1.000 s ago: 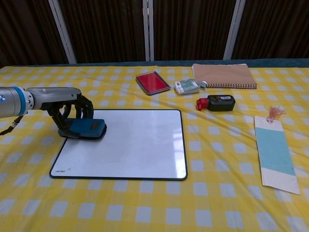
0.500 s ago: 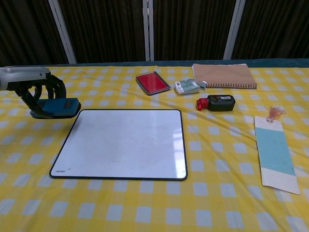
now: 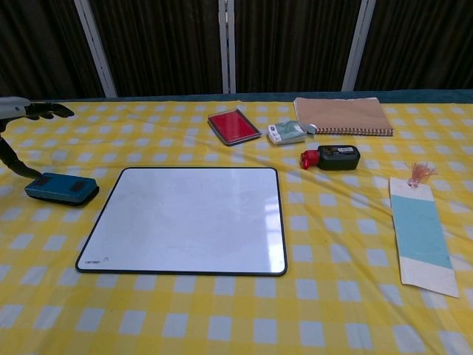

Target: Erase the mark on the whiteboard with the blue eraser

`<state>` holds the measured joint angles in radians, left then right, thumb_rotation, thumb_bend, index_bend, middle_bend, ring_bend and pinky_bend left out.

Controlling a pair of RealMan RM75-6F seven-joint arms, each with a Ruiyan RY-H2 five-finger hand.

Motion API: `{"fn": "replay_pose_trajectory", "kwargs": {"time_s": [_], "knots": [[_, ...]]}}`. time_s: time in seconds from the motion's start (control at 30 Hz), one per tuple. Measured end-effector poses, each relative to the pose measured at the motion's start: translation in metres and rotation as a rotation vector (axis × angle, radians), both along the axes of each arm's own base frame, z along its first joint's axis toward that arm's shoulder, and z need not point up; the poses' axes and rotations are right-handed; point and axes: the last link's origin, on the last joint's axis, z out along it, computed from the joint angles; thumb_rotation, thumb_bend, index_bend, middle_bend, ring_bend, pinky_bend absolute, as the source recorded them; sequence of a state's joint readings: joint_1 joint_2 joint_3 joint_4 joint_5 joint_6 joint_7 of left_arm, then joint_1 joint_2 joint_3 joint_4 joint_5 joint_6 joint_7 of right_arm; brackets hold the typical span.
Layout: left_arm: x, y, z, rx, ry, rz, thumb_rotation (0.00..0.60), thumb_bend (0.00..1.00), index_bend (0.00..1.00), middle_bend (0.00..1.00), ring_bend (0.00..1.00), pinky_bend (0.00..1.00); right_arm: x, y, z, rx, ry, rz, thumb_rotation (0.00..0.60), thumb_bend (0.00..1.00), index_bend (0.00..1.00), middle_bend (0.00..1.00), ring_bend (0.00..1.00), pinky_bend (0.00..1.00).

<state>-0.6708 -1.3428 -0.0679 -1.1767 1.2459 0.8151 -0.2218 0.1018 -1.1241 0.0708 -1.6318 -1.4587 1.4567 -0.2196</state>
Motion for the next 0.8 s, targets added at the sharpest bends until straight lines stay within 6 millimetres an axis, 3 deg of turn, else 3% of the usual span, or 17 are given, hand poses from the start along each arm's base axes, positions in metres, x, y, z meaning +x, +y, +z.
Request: {"fn": "replay_pose_trajectory", "kwargs": {"time_s": [0.23,0.47,0.67,0.8], "knots": [[0.013,-0.031,0.035,0.179,-0.076,-0.029,0.6,0.0,0.0,0.0,0.0,0.0,0.005,0.003,0.008,-0.019,-0.02,0.028,0.6,0.0,0.0,0.0,0.0,0.0],[0.013,-0.092,0.068,0.381,-0.046,-0.031,0.6,0.0,0.0,0.0,0.0,0.0,0.01,0.005,0.012,-0.026,-0.031,0.072,0.6,0.0,0.0,0.0,0.0,0.0],[0.004,-0.15,0.075,0.431,0.005,0.011,0.6,0.0,0.0,0.0,0.0,0.0,0.01,0.005,0.013,-0.038,-0.019,0.1,0.6,0.0,0.0,0.0,0.0,0.0],[0.0,-0.165,0.073,0.429,0.023,0.014,0.6,0.0,0.0,0.0,0.0,0.0,0.01,0.006,0.014,-0.037,-0.024,0.102,0.6,0.0,0.0,0.0,0.0,0.0]]}}
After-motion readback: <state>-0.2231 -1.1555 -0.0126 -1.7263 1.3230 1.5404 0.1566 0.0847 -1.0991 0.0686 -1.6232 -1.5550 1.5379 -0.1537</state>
